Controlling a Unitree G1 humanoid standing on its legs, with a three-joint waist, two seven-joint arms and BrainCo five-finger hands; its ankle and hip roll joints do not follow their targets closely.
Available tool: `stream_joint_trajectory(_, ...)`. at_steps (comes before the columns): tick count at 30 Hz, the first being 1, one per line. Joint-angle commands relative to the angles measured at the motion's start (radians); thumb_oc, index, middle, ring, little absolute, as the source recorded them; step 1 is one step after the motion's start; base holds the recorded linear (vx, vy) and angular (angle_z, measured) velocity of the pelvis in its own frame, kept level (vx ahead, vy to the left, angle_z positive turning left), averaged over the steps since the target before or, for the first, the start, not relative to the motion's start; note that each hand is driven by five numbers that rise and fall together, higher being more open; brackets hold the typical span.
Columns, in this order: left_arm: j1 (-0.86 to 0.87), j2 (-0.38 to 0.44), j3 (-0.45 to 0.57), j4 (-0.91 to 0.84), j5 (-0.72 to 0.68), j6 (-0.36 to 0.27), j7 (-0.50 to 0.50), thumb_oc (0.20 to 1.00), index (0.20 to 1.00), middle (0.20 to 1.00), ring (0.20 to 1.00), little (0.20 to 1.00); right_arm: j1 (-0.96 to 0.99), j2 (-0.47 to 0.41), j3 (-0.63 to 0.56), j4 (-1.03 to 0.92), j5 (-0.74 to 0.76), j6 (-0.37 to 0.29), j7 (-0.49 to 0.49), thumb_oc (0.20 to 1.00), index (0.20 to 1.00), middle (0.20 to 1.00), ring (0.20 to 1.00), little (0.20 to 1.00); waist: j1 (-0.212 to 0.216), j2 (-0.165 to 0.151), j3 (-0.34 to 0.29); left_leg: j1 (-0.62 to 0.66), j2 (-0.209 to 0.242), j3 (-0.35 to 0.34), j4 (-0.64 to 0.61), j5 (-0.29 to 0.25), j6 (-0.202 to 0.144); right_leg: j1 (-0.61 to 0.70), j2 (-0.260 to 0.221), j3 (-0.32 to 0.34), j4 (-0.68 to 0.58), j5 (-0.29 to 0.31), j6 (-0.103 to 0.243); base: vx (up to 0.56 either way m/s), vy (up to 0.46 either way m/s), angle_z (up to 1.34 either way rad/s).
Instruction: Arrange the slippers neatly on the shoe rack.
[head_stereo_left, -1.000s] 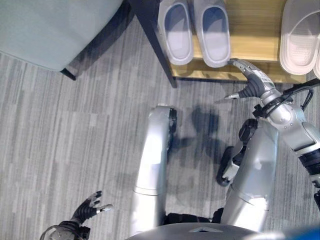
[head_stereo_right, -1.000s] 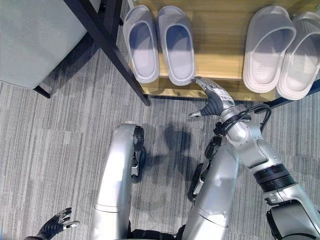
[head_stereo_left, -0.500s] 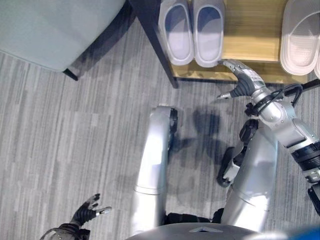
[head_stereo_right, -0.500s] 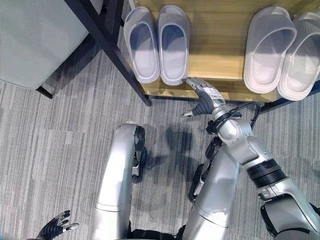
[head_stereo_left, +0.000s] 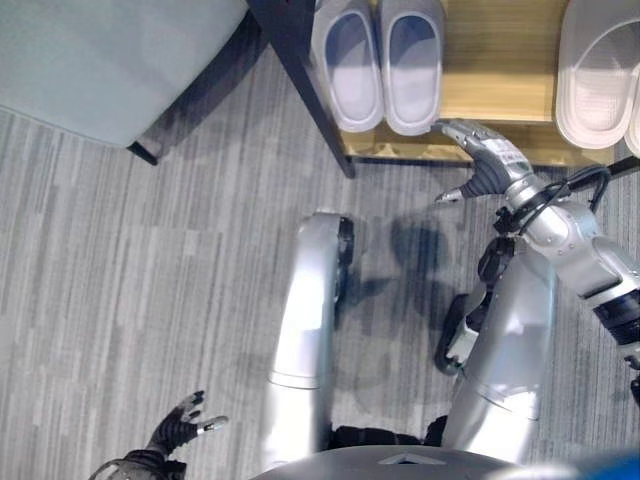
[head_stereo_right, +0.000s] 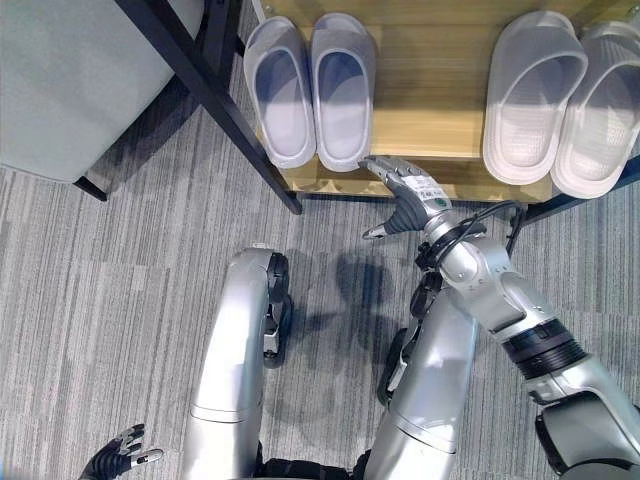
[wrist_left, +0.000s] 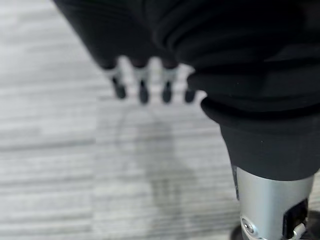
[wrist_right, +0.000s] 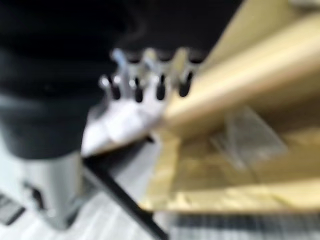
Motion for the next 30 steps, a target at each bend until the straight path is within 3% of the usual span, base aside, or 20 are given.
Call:
stream_joint_trajectory(1, 0.017, -0.027, 0.014, -0.064, -0.008, -0.006, 0.002, 1.000, 1.000, 1.000, 1.000, 1.000, -0.038, -0.057, -0.020, -0.087, 0.034, -0.057, 0.005, 1.000, 1.000, 1.000, 1.000, 1.000, 0.014, -0.020, -0.008, 0.045, 0.009, -0.006, -0.171, -0.007, -0.063, -0.014, 0.049, 0.112, -0.162, 0.176, -0.069, -0.12, -0.055, 0.32)
stream_joint_trajectory(4, -0.072, -0.038, 0.033, -0.152, -0.008, -0.018, 0.007, 1.000, 1.000, 1.000, 1.000, 1.000, 0.016, -0.063, -0.073, -0.040, 0.031, -0.060, 0.009, 1.000, 1.000, 1.000, 1.000, 1.000, 0.007, -0.035, -0.008, 0.045, -0.020, -0.038, -0.351, 0.099, -0.083, -0.009, 0.030, 0.079, -0.284, 0.215, -0.065, -0.18, -0.027, 0.50)
stream_joint_trajectory(5, -0.130, -0.034, 0.031, -0.254, 0.010, -0.032, 0.018, 1.000, 1.000, 1.000, 1.000, 1.000, 0.083, -0.016, -0.123, 0.029, 0.057, -0.050, 0.004, 1.000, 1.000, 1.000, 1.000, 1.000, 0.007, -0.022, -0.008, 0.045, -0.022, -0.071, -0.455, 0.170, -0.072, 0.015, 0.003, 0.027, -0.375, 0.236, -0.052, -0.22, 0.055, 0.36)
stream_joint_trajectory(7, -0.140, -0.021, 0.027, -0.329, 0.022, -0.038, 0.013, 1.000, 1.000, 1.000, 1.000, 1.000, 0.171, 0.027, -0.150, 0.105, 0.053, -0.055, -0.014, 1.000, 1.000, 1.000, 1.000, 1.000, 0.018, -0.015, -0.036, 0.074, -0.020, -0.096, -0.558, 0.232, -0.071, 0.064, -0.022, -0.046, -0.497, 0.256, -0.045, -0.19, 0.044, 0.29)
stream_joint_trajectory(8, -0.136, -0.007, 0.009, -0.357, 0.042, -0.049, 0.027, 1.000, 1.000, 1.000, 1.000, 1.000, 0.268, 0.126, -0.182, 0.210, 0.140, -0.050, -0.028, 1.000, 1.000, 1.000, 1.000, 1.000, 0.027, -0.021, -0.076, 0.181, -0.001, -0.098, -0.746, 0.293, -0.067, 0.173, -0.029, -0.106, -0.665, 0.294, -0.037, -0.16, 0.022, 0.15)
stream_joint_trajectory(10, -0.136, -0.005, 0.008, -0.358, 0.042, -0.049, 0.028, 1.000, 1.000, 1.000, 1.000, 1.000, 0.270, 0.127, -0.183, 0.211, 0.140, -0.052, -0.028, 1.000, 1.000, 1.000, 1.000, 1.000, 0.028, -0.020, -0.073, 0.190, -0.001, -0.100, -0.757, 0.300, -0.067, 0.183, -0.029, -0.110, -0.675, 0.301, -0.038, -0.09, 0.001, 0.11)
stream_joint_trajectory(11, -0.144, -0.001, -0.011, -0.376, 0.060, -0.052, 0.036, 1.000, 1.000, 1.000, 1.000, 1.000, 0.300, 0.180, -0.187, 0.300, 0.207, -0.053, -0.045, 1.000, 1.000, 1.000, 1.000, 1.000, 0.032, -0.029, -0.088, 0.248, 0.002, -0.097, -0.828, 0.329, -0.071, 0.244, -0.029, -0.145, -0.757, 0.320, -0.035, -0.11, -0.075, 0.08)
stream_joint_trajectory(12, -0.161, -0.008, -0.023, -0.364, 0.089, -0.053, 0.053, 1.000, 1.000, 1.000, 1.000, 1.000, 0.342, 0.228, -0.183, 0.394, 0.201, -0.051, -0.080, 1.000, 1.000, 1.000, 1.000, 1.000, 0.035, -0.044, -0.112, 0.359, 0.010, -0.105, -0.989, 0.393, -0.079, 0.348, -0.025, -0.198, -0.929, 0.355, -0.031, -0.12, -0.123, 0.05)
stream_joint_trajectory(14, -0.185, -0.042, -0.047, -0.335, 0.141, -0.064, 0.102, 1.000, 1.000, 1.000, 1.000, 1.000, 0.402, 0.241, -0.163, 0.431, 0.102, -0.056, -0.129, 1.000, 1.000, 1.000, 1.000, 1.000, 0.035, -0.061, -0.132, 0.496, 0.030, -0.119, -1.175, 0.459, -0.076, 0.481, -0.017, -0.257, -1.102, 0.405, -0.018, -0.04, -0.104, 0.16)
stream_joint_trajectory(17, -0.216, -0.048, -0.129, -0.338, 0.317, -0.062, 0.162, 1.000, 1.000, 1.000, 1.000, 1.000, 0.455, 0.288, -0.131, 0.608, 0.092, -0.062, -0.162, 1.000, 1.000, 1.000, 1.000, 1.000, 0.038, -0.084, -0.173, 0.703, 0.064, -0.136, -1.456, 0.549, -0.078, 0.677, 0.001, -0.332, -1.344, 0.488, 0.007, 0.03, -0.070, 0.22)
stream_joint_trajectory(18, -0.217, -0.049, -0.129, -0.338, 0.318, -0.062, 0.163, 1.000, 1.000, 1.000, 1.000, 1.000, 0.454, 0.289, -0.132, 0.609, 0.092, -0.063, -0.163, 1.000, 1.000, 1.000, 1.000, 1.000, 0.038, -0.082, -0.170, 0.708, 0.064, -0.138, -1.464, 0.556, -0.078, 0.683, 0.002, -0.335, -1.351, 0.494, 0.007, 0.11, -0.052, 0.06)
stream_joint_trajectory(19, -0.272, -0.079, -0.227, -0.285, 0.521, -0.034, 0.217, 1.000, 1.000, 1.000, 1.000, 1.000, 0.451, 0.347, -0.089, 0.796, 0.107, -0.058, -0.199, 1.000, 1.000, 1.000, 1.000, 1.000, 0.040, -0.089, -0.211, 0.832, 0.067, -0.125, -1.622, 0.606, -0.083, 0.799, 0.021, -0.374, -1.496, 0.547, 0.028, 0.15, -0.055, 0.00)
stream_joint_trajectory(22, -0.318, -0.188, -0.299, -0.204, 0.567, -0.026, 0.221, 1.000, 1.000, 1.000, 1.000, 1.000, 0.456, 0.418, -0.031, 0.996, 0.097, -0.042, -0.227, 1.000, 1.000, 1.000, 1.000, 1.000, 0.041, -0.093, -0.264, 1.040, 0.074, -0.110, -1.870, 0.709, -0.099, 1.000, 0.061, -0.432, -1.738, 0.641, 0.037, 0.15, -0.069, -0.10)
stream_joint_trajectory(24, -0.364, -0.258, -0.364, -0.144, 0.662, -0.024, 0.256, 1.000, 1.000, 1.000, 1.000, 1.000, 0.454, 0.458, -0.025, 1.099, 0.111, -0.036, -0.251, 1.000, 1.000, 1.000, 1.000, 1.000, 0.030, -0.090, -0.285, 1.170, 0.087, -0.101, -2.002, 0.744, -0.103, 1.139, 0.085, -0.459, -1.883, 0.693, 0.050, 0.11, -0.052, -0.33)
stream_joint_trajectory(27, -0.415, -0.333, -0.401, -0.069, 0.700, -0.005, 0.287, 1.000, 1.000, 1.000, 1.000, 1.000, 0.469, 0.485, -0.040, 1.154, 0.144, -0.033, -0.265, 1.000, 1.000, 1.000, 1.000, 1.000, 0.006, -0.086, -0.330, 1.288, 0.102, -0.080, -2.101, 0.762, -0.095, 1.263, 0.102, -0.450, -2.024, 0.747, 0.069, 0.10, -0.043, -0.24)
stream_joint_trajectory(29, -0.434, -0.357, -0.409, -0.036, 0.709, -0.003, 0.297, 1.000, 1.000, 1.000, 1.000, 1.000, 0.470, 0.488, -0.053, 1.165, 0.156, -0.033, -0.269, 1.000, 1.000, 1.000, 1.000, 1.000, -0.003, -0.082, -0.344, 1.329, 0.109, -0.068, -2.135, 0.770, -0.091, 1.300, 0.107, -0.444, -2.073, 0.772, 0.077, 0.11, -0.015, -0.15)
stream_joint_trajectory(30, -0.454, -0.398, -0.399, -0.001, 0.647, 0.008, 0.277, 1.000, 1.000, 1.000, 1.000, 1.000, 0.481, 0.494, -0.080, 1.180, 0.181, -0.024, -0.268, 1.000, 1.000, 1.000, 1.000, 1.000, -0.021, -0.078, -0.379, 1.392, 0.111, -0.049, -2.171, 0.766, -0.083, 1.355, 0.110, -0.432, -2.127, 0.787, 0.085, 0.22, -0.022, -0.26)
